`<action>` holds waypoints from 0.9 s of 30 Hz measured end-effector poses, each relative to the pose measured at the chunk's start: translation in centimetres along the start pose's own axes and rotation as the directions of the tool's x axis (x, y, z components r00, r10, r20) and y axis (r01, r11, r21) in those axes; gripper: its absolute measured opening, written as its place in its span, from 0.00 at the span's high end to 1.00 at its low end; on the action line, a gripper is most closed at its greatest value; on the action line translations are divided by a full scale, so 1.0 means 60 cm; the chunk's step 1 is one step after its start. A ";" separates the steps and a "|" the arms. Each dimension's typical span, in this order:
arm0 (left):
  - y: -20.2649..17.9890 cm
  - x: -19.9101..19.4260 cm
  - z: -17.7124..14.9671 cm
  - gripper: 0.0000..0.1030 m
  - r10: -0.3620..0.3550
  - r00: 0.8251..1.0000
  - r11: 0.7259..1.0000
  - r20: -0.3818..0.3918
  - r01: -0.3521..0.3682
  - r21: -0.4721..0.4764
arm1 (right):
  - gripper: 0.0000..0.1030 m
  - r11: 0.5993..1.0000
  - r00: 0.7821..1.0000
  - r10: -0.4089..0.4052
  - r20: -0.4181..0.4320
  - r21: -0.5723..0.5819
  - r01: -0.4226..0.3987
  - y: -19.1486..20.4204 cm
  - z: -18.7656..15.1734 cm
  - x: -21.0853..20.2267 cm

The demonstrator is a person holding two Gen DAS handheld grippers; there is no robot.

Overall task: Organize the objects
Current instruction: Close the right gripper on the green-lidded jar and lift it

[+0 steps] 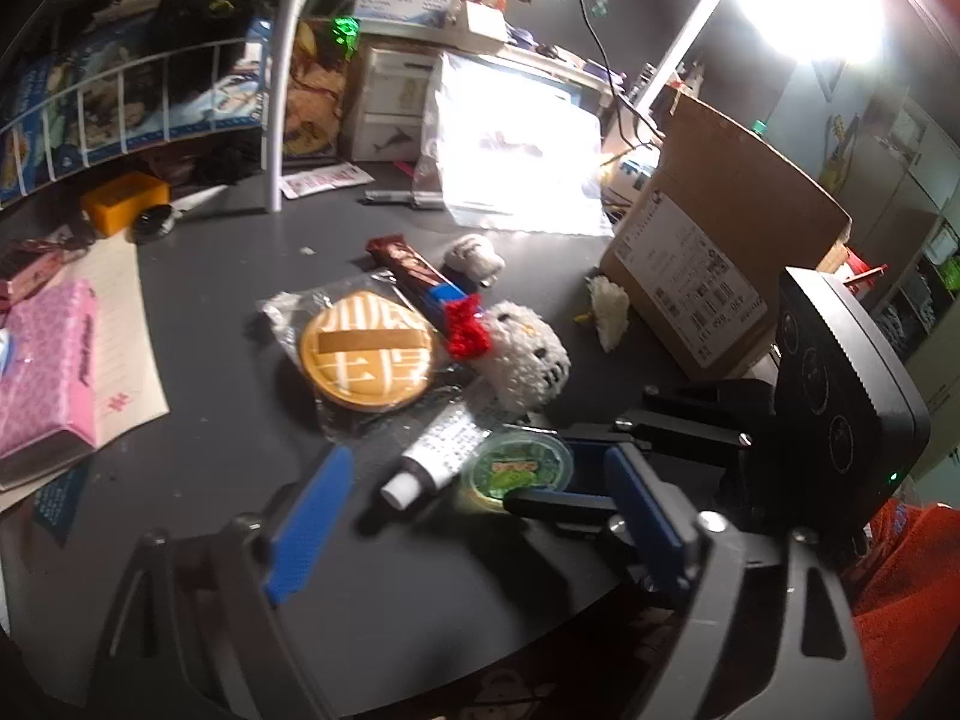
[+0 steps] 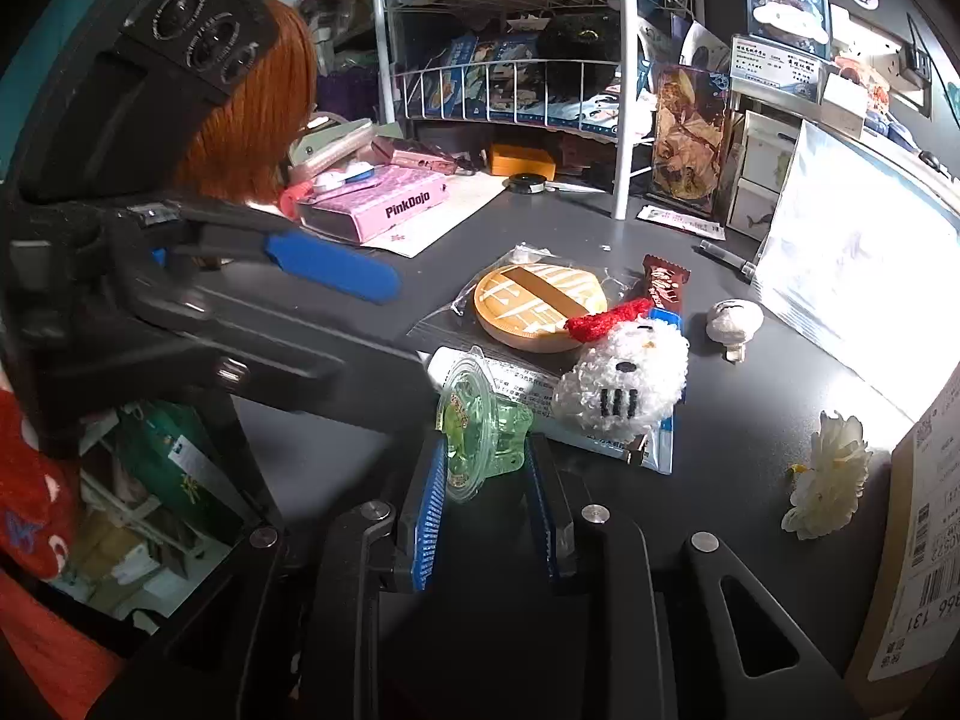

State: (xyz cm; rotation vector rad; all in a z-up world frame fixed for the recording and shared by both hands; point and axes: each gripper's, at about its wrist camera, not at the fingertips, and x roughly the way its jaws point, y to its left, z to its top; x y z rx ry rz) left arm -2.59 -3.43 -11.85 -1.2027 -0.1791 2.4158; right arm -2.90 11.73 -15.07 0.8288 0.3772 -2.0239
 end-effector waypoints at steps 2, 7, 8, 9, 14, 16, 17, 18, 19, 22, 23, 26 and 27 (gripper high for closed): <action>-0.004 0.008 0.000 0.37 -0.014 1.000 1.000 -0.024 0.014 0.007 | 0.80 1.000 1.000 -0.001 0.001 -0.001 0.001 0.000 -0.001 0.000; -0.014 0.022 0.000 0.49 -0.019 0.998 1.000 -0.052 0.020 0.020 | 0.80 1.000 1.000 0.001 0.002 -0.007 -0.001 0.001 -0.004 -0.003; -0.016 0.023 0.001 0.50 -0.021 0.998 0.999 -0.054 0.022 0.023 | 0.80 1.000 1.000 0.002 0.004 -0.007 -0.002 0.000 -0.005 -0.003; -0.017 0.024 0.001 0.51 -0.019 0.998 0.999 -0.055 0.021 0.026 | 0.80 1.000 1.000 0.003 0.004 -0.004 -0.003 0.000 -0.005 -0.003; -0.038 0.024 -0.003 0.60 0.023 0.998 0.997 -0.061 -0.018 0.082 | 0.80 1.000 1.000 0.011 0.007 0.009 -0.011 -0.001 -0.008 -0.006; -0.047 0.024 -0.007 0.62 0.036 0.997 0.994 -0.073 -0.029 0.107 | 0.80 1.000 1.000 0.016 0.008 0.010 -0.017 0.000 -0.009 -0.008; -0.049 0.025 -0.008 0.62 0.042 0.996 0.993 -0.074 -0.033 0.112 | 0.80 1.000 1.000 0.019 0.009 0.008 -0.019 0.000 -0.010 -0.008; -0.050 0.025 -0.010 0.62 0.048 0.996 0.993 -0.074 -0.040 0.112 | 0.80 1.000 1.000 0.018 0.012 0.003 -0.018 0.003 -0.012 -0.009; -0.050 0.025 -0.010 0.62 0.047 0.996 0.993 -0.074 -0.039 0.108 | 0.80 1.000 1.000 0.016 0.014 0.000 -0.016 0.004 -0.014 -0.010; -0.051 0.025 -0.011 0.62 0.052 0.996 0.993 -0.071 -0.045 0.106 | 0.79 1.000 1.000 0.019 0.017 0.006 -0.019 0.002 -0.015 -0.010; -0.052 0.026 -0.011 0.62 0.055 0.996 0.993 -0.071 -0.047 0.105 | 0.79 1.000 1.000 0.017 0.017 0.002 -0.017 0.002 -0.016 -0.010; -0.054 0.029 -0.012 0.62 0.065 0.995 0.993 -0.078 -0.056 0.107 | 0.77 0.999 1.000 -0.011 0.017 -0.038 0.012 0.011 -0.017 -0.010; -0.055 0.030 -0.011 0.62 0.068 0.995 0.992 -0.079 -0.060 0.107 | 0.77 0.998 1.000 -0.023 0.020 -0.049 0.024 0.014 -0.017 -0.010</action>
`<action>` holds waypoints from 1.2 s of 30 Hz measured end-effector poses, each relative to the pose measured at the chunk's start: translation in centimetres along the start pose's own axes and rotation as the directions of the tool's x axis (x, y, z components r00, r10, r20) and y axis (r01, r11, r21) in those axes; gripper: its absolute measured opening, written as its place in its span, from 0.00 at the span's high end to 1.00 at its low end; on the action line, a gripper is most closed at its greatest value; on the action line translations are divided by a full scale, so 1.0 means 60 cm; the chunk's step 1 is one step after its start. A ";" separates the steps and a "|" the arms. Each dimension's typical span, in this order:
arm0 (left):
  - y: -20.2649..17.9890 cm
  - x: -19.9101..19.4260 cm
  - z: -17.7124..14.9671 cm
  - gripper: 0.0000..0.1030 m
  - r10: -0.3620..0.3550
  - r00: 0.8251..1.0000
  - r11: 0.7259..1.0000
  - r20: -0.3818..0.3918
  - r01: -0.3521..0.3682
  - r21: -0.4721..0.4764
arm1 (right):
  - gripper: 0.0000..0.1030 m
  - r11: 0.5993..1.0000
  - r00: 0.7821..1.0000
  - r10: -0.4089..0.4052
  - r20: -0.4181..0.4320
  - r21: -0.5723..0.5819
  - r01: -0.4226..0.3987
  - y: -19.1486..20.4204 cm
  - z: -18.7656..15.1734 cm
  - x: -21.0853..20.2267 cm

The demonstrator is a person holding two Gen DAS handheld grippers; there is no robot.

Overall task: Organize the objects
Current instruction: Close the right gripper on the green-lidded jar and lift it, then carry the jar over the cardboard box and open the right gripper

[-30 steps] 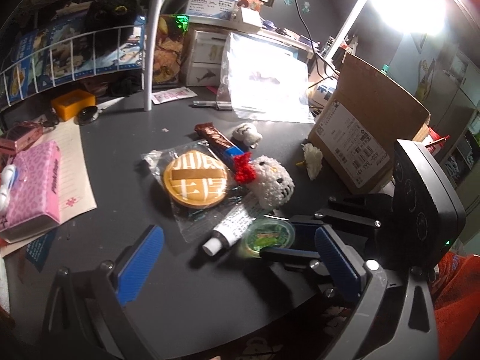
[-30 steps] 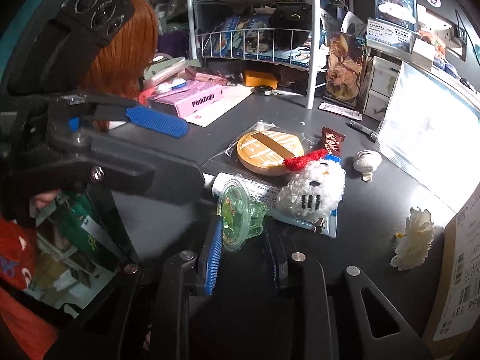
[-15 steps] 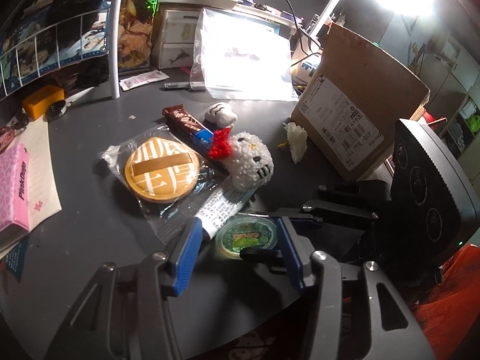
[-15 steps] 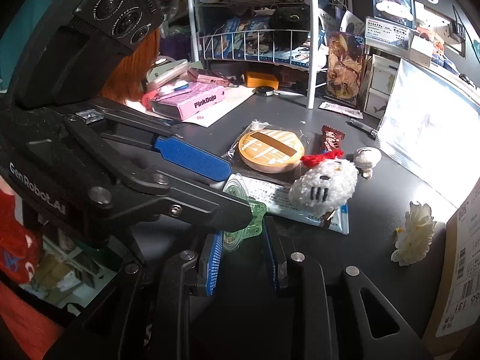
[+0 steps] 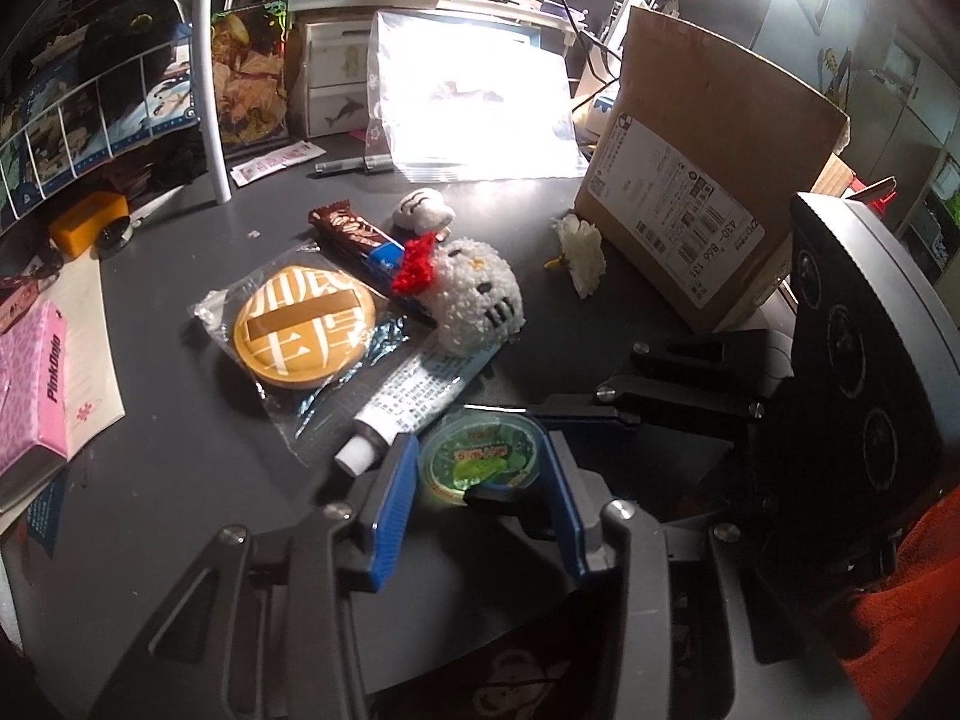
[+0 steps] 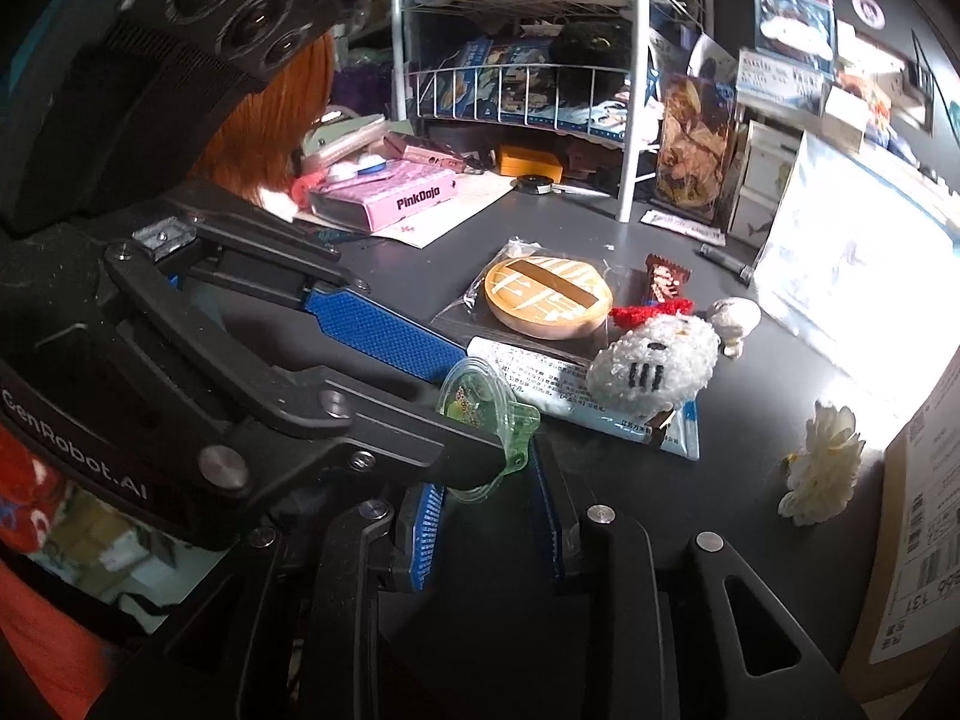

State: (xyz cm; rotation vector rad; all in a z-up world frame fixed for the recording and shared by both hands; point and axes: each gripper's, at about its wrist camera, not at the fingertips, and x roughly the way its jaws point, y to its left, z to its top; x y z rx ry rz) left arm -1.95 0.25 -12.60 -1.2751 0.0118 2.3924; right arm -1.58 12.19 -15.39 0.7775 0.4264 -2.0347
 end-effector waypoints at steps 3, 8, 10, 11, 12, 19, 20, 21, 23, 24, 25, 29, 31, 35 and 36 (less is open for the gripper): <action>-0.003 0.000 0.001 0.63 0.015 1.000 1.000 0.001 -0.015 0.006 | 0.77 1.000 1.000 -0.005 0.008 0.007 0.005 -0.002 -0.001 0.001; -0.017 -0.026 0.012 0.66 0.037 0.999 0.999 0.036 -0.037 0.024 | 0.78 0.999 0.999 -0.024 0.039 0.025 0.023 -0.003 0.011 -0.017; -0.028 -0.048 0.026 0.66 0.053 0.997 0.997 0.064 -0.056 0.045 | 0.78 0.999 0.998 -0.031 0.052 0.031 0.029 -0.006 0.030 -0.035; -0.034 -0.065 0.038 0.66 0.057 0.995 0.997 0.085 -0.061 0.056 | 0.78 0.999 0.997 -0.039 0.066 0.034 0.037 -0.009 0.046 -0.050; -0.038 -0.079 0.048 0.66 0.057 0.993 0.996 0.101 -0.064 0.064 | 0.78 0.998 0.996 -0.047 0.078 0.034 0.044 -0.010 0.056 -0.061; -0.102 -0.171 0.149 0.66 0.031 0.978 0.978 0.207 -0.073 0.197 | 0.78 0.988 0.978 -0.152 0.146 0.049 0.146 -0.045 0.140 -0.174; -0.118 -0.182 0.171 0.66 0.013 0.976 0.972 0.218 -0.064 0.226 | 0.78 0.985 0.974 -0.168 0.148 0.065 0.160 -0.058 0.151 -0.197; -0.129 -0.188 0.185 0.66 0.001 0.975 0.967 0.224 -0.058 0.247 | 0.78 0.982 0.972 -0.180 0.148 0.077 0.170 -0.069 0.158 -0.213; -0.158 -0.196 0.224 0.66 -0.032 0.973 0.954 0.229 -0.039 0.299 | 0.79 0.975 0.966 -0.215 0.144 0.095 0.203 -0.094 0.168 -0.249; -0.171 -0.195 0.242 0.66 -0.045 0.973 0.947 0.227 -0.031 0.318 | 0.79 0.970 0.962 -0.234 0.139 0.102 0.221 -0.105 0.170 -0.260; -0.185 -0.194 0.256 0.66 -0.057 0.973 0.942 0.222 -0.022 0.336 | 0.79 0.965 0.959 -0.252 0.132 0.111 0.238 -0.116 0.171 -0.274; -0.239 -0.154 0.327 0.66 -0.126 0.980 0.923 0.155 0.059 0.380 | 0.79 0.942 0.954 -0.290 0.079 0.203 0.269 -0.188 0.159 -0.313; -0.258 -0.122 0.353 0.66 -0.154 0.982 0.918 0.107 0.102 0.383 | 0.79 0.929 0.952 -0.302 0.046 0.240 0.283 -0.218 0.145 -0.322; -0.284 -0.054 0.381 0.66 -0.189 0.982 0.914 0.022 0.167 0.371 | 0.79 0.902 0.958 -0.283 -0.054 0.326 0.285 -0.286 0.117 -0.317; -0.287 -0.035 0.387 0.66 -0.201 0.980 0.914 -0.001 0.188 0.359 | 0.79 0.896 0.958 -0.276 -0.080 0.340 0.287 -0.299 0.111 -0.315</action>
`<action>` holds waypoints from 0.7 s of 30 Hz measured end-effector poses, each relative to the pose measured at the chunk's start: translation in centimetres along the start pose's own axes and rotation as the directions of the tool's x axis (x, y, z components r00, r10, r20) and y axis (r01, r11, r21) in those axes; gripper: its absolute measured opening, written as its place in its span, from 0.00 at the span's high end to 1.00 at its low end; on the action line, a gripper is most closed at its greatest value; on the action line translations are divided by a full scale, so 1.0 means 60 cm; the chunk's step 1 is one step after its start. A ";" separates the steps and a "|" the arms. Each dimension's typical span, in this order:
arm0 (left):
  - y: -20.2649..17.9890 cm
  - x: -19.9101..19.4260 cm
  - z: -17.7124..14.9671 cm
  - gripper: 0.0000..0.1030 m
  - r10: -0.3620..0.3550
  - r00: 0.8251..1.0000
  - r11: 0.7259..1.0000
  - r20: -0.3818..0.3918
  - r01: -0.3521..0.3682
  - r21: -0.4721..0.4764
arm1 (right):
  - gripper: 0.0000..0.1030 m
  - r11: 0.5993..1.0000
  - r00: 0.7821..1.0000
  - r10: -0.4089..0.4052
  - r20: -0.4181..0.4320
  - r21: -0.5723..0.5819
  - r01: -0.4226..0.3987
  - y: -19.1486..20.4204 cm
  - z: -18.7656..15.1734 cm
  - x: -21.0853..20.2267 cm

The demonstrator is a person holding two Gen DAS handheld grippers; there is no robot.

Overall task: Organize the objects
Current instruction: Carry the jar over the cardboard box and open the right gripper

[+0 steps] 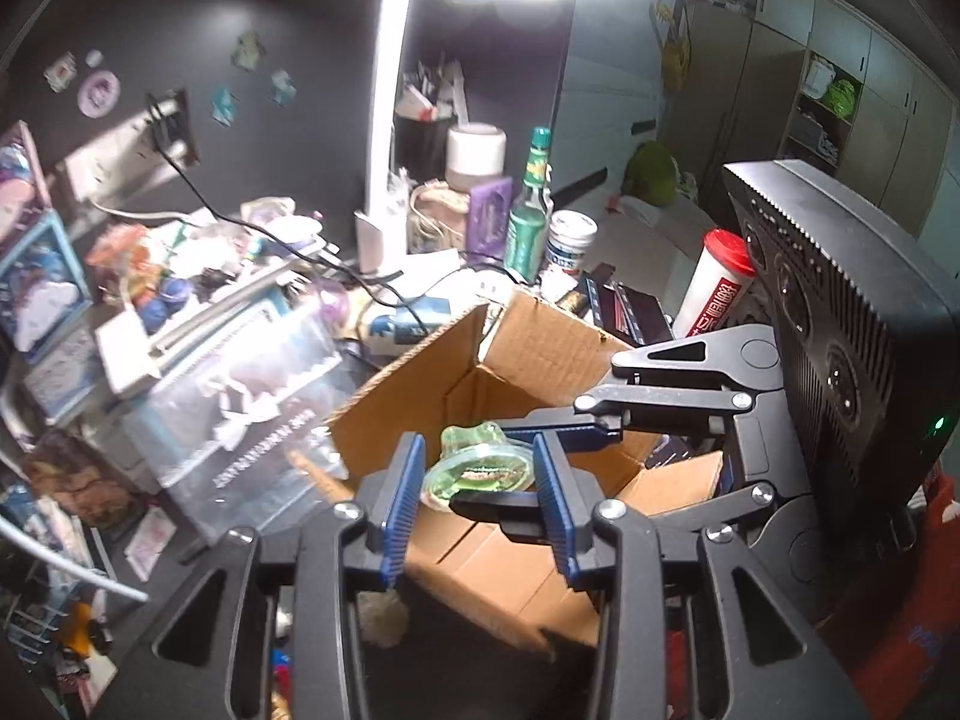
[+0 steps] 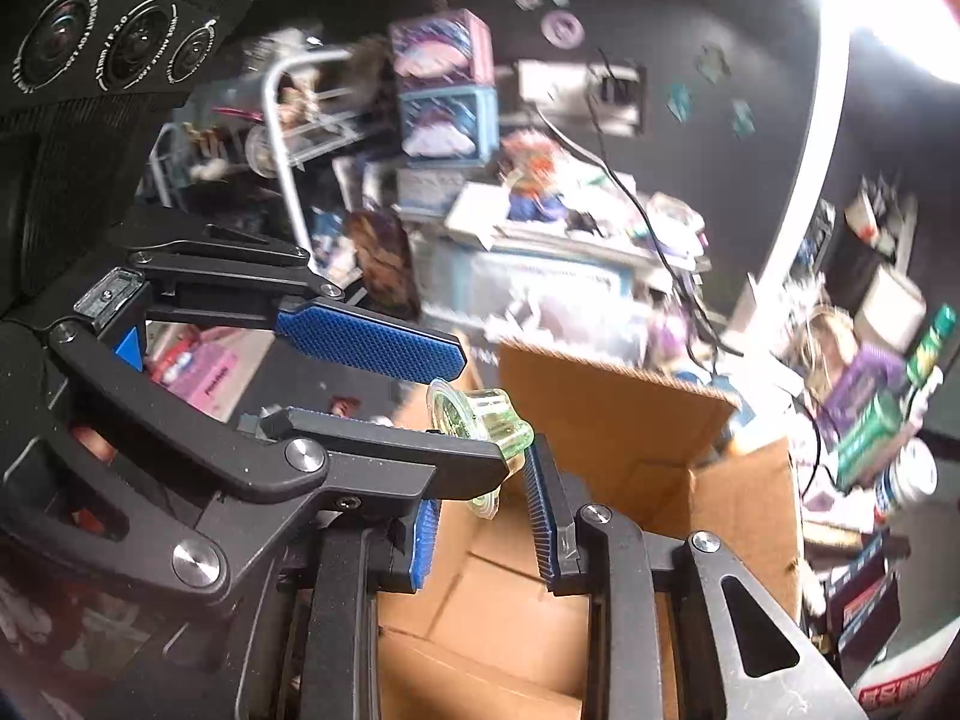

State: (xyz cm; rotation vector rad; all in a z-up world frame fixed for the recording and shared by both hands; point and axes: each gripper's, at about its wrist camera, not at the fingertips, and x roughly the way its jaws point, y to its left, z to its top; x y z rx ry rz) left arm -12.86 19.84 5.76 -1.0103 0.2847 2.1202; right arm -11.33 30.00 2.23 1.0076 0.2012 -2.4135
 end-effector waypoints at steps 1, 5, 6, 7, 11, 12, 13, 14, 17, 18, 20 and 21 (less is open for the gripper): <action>0.003 0.017 0.004 0.66 -0.020 1.000 1.000 -0.014 0.020 -0.014 | 0.79 1.000 1.000 -0.003 -0.022 0.010 0.003 -0.010 0.000 0.005; 0.012 0.053 0.005 0.66 -0.058 0.998 0.998 -0.039 0.056 -0.041 | 0.79 0.999 0.993 -0.018 -0.113 0.028 0.021 -0.035 -0.003 0.029; 0.012 0.058 0.005 0.65 -0.058 0.997 0.998 -0.044 0.056 -0.042 | 0.79 0.999 0.991 -0.016 -0.136 0.033 0.020 -0.039 -0.002 0.035; 0.011 0.059 0.004 0.62 -0.055 0.997 0.998 -0.047 0.053 -0.043 | 0.79 0.999 0.988 -0.018 -0.155 0.038 0.024 -0.041 -0.002 0.039; 0.016 0.053 0.002 0.43 -0.046 0.998 0.998 -0.034 0.045 -0.045 | 0.79 0.998 0.981 -0.044 -0.187 0.029 0.050 -0.042 -0.003 0.045; 0.017 0.048 0.001 0.42 -0.043 0.999 0.998 -0.029 0.042 -0.047 | 0.79 0.998 0.981 -0.041 -0.189 0.031 0.048 -0.043 -0.003 0.046; 0.018 0.042 0.000 0.41 -0.040 0.999 0.998 -0.025 0.039 -0.048 | 0.79 0.998 0.981 -0.043 -0.189 0.031 0.049 -0.043 -0.003 0.046; 0.019 0.035 -0.002 0.41 -0.035 0.999 0.998 -0.018 0.034 -0.047 | 0.79 0.998 0.982 -0.049 -0.184 0.030 0.055 -0.043 -0.003 0.043; 0.027 -0.003 -0.011 0.31 -0.001 1.000 0.998 0.025 0.002 -0.056 | 0.79 0.997 0.985 -0.067 -0.156 0.017 0.071 -0.037 -0.002 0.032; 0.033 -0.019 -0.017 0.27 0.011 0.999 0.998 0.046 -0.008 -0.061 | 0.79 0.997 0.988 -0.080 -0.134 0.001 0.081 -0.029 -0.002 0.025; 0.045 -0.047 -0.029 0.24 0.039 0.996 0.997 0.081 -0.033 -0.072 | 0.79 0.996 0.993 -0.081 -0.086 -0.031 0.079 -0.007 -0.001 0.008; 0.055 -0.067 -0.039 0.22 0.070 0.992 0.995 0.102 -0.062 -0.082 | 0.79 0.997 0.996 -0.065 -0.054 -0.049 0.062 0.010 0.000 -0.002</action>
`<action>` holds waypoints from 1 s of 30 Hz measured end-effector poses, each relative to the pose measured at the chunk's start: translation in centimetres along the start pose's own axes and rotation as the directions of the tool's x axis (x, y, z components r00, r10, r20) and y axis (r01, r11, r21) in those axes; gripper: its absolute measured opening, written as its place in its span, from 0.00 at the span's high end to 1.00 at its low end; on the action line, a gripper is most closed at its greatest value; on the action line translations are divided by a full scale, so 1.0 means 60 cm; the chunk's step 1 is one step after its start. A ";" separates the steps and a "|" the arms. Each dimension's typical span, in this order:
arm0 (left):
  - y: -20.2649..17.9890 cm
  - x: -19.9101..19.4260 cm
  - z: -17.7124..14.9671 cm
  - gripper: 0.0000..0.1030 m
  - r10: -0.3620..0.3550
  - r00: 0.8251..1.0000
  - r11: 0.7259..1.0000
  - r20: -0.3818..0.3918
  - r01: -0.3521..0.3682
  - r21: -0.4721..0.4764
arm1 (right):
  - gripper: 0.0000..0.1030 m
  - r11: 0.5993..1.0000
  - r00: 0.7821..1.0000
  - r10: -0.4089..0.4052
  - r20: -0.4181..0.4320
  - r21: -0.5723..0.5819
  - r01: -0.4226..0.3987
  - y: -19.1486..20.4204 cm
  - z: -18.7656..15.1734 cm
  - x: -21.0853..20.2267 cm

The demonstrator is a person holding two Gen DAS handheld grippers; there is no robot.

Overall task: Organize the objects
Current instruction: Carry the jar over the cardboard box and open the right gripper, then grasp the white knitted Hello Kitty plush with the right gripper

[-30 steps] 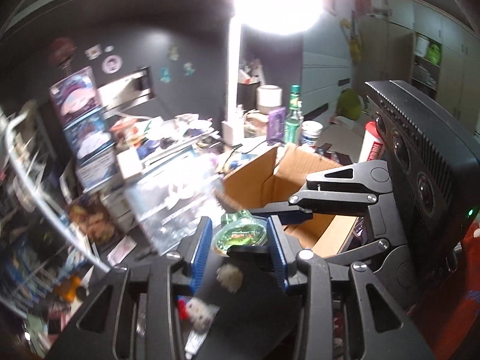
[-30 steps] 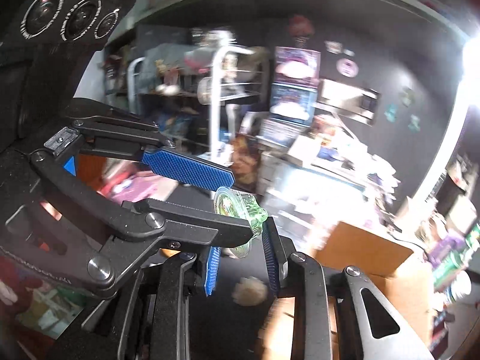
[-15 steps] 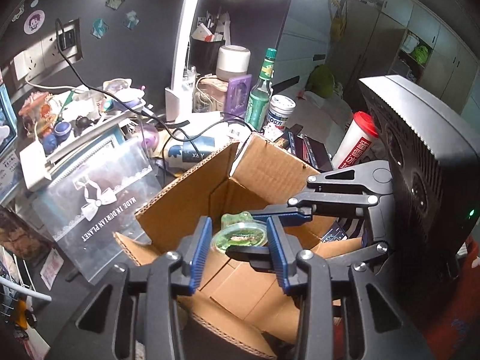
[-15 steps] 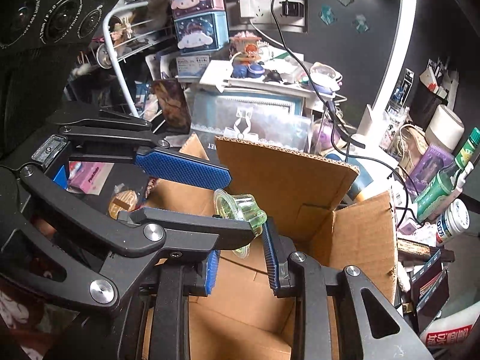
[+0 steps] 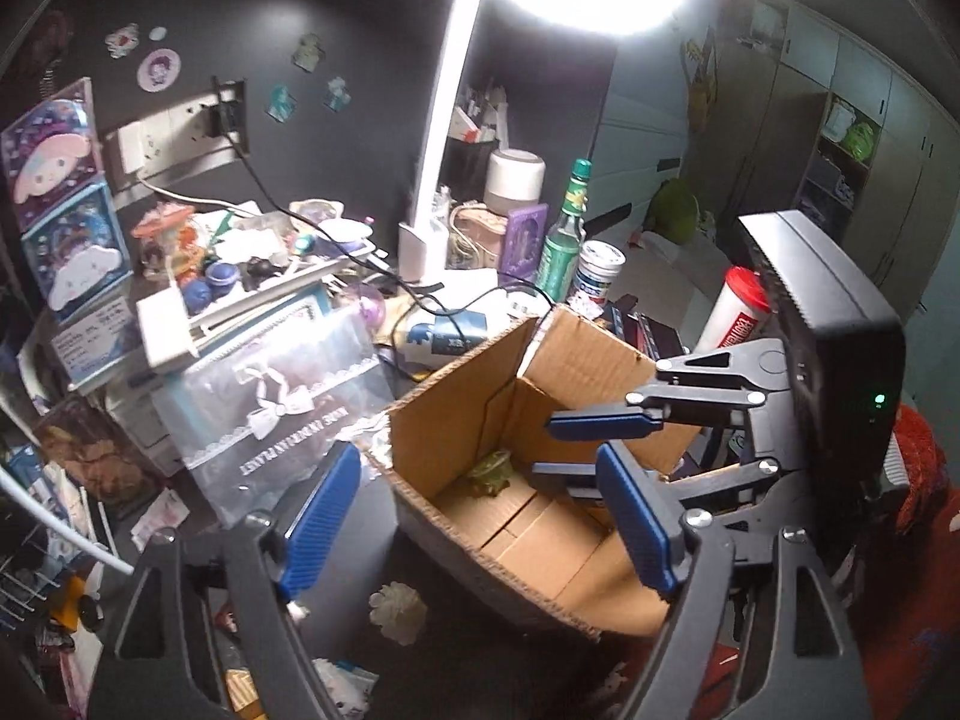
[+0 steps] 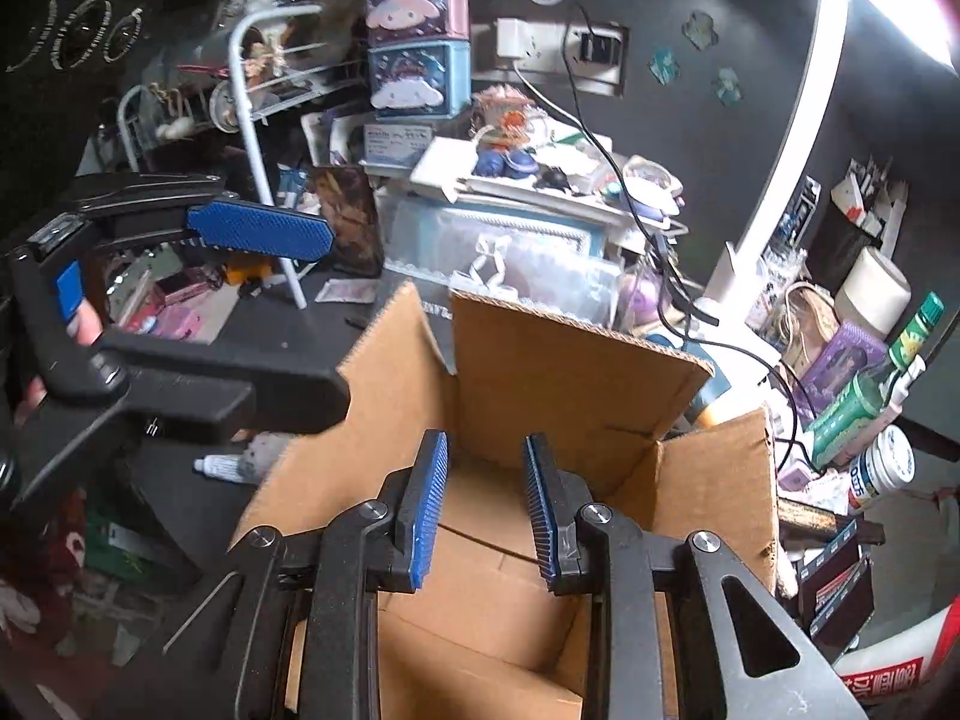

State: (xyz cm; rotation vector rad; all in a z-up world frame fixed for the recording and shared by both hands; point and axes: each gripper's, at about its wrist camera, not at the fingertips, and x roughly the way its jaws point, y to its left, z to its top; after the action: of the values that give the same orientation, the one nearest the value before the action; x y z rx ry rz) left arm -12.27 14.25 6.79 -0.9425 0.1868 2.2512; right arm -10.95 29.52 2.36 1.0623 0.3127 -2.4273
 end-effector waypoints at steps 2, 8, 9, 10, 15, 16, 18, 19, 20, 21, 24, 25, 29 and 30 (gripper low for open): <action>0.024 -0.033 -0.015 0.19 0.067 0.997 0.998 0.039 -0.067 -0.017 | 0.79 0.997 0.996 0.061 0.063 -0.053 -0.058 0.044 0.002 -0.021; 0.113 -0.122 -0.102 0.15 0.244 0.963 0.962 0.119 -0.224 -0.159 | 0.78 0.942 0.952 0.290 0.092 -0.201 -0.268 0.195 -0.011 -0.014; 0.122 -0.125 -0.118 0.15 0.264 0.957 0.954 0.119 -0.242 -0.176 | 0.77 0.930 0.944 0.321 0.071 -0.211 -0.300 0.215 -0.016 -0.002; 0.134 -0.130 -0.139 0.14 0.291 0.950 0.944 0.116 -0.265 -0.196 | 0.77 0.918 0.936 0.349 0.045 -0.215 -0.333 0.237 -0.024 0.019; 0.178 -0.104 -0.230 0.12 0.365 0.931 0.903 0.026 -0.347 -0.254 | 0.62 0.929 0.942 0.333 -0.049 -0.155 -0.337 0.287 -0.069 0.142; 0.186 -0.098 -0.250 0.12 0.368 0.930 0.898 0.004 -0.354 -0.263 | 0.62 0.935 0.946 0.320 -0.059 -0.143 -0.325 0.289 -0.077 0.163; 0.201 -0.082 -0.286 0.12 0.360 0.932 0.891 -0.036 -0.354 -0.284 | 0.56 0.953 0.963 0.260 -0.067 -0.140 -0.268 0.292 -0.088 0.204; 0.204 -0.077 -0.301 0.12 0.354 0.934 0.889 -0.049 -0.352 -0.294 | 0.51 0.960 0.969 0.238 -0.064 -0.137 -0.245 0.291 -0.092 0.216; 0.206 -0.074 -0.315 0.12 0.352 0.934 0.886 -0.058 -0.353 -0.302 | 0.41 0.966 0.974 0.219 -0.058 -0.130 -0.224 0.285 -0.095 0.229; 0.208 -0.069 -0.324 0.12 0.351 0.934 0.883 -0.067 -0.354 -0.306 | 0.37 0.970 0.978 0.202 -0.048 -0.125 -0.207 0.286 -0.098 0.237; 0.212 -0.058 -0.344 0.12 0.334 0.939 0.883 -0.083 -0.342 -0.322 | 0.37 0.977 0.986 0.163 -0.038 -0.134 -0.167 0.281 -0.097 0.258; 0.213 -0.056 -0.348 0.12 0.326 0.941 0.883 -0.085 -0.336 -0.328 | 0.37 0.977 0.987 0.158 -0.042 -0.138 -0.163 0.280 -0.098 0.260; 0.216 -0.049 -0.355 0.12 0.303 0.949 0.886 -0.089 -0.314 -0.342 | 0.47 0.976 0.985 0.160 -0.072 -0.139 -0.169 0.282 -0.099 0.278; 0.215 -0.046 -0.357 0.12 0.293 0.952 0.887 -0.089 -0.305 -0.346 | 0.58 0.976 0.984 0.160 -0.078 -0.138 -0.169 0.281 -0.099 0.281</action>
State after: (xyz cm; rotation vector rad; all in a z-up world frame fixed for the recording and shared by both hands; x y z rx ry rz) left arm -6.79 -4.96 -8.49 -1.2111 -0.0730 2.6119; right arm -8.69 11.73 -14.42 1.0631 0.3999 -2.1912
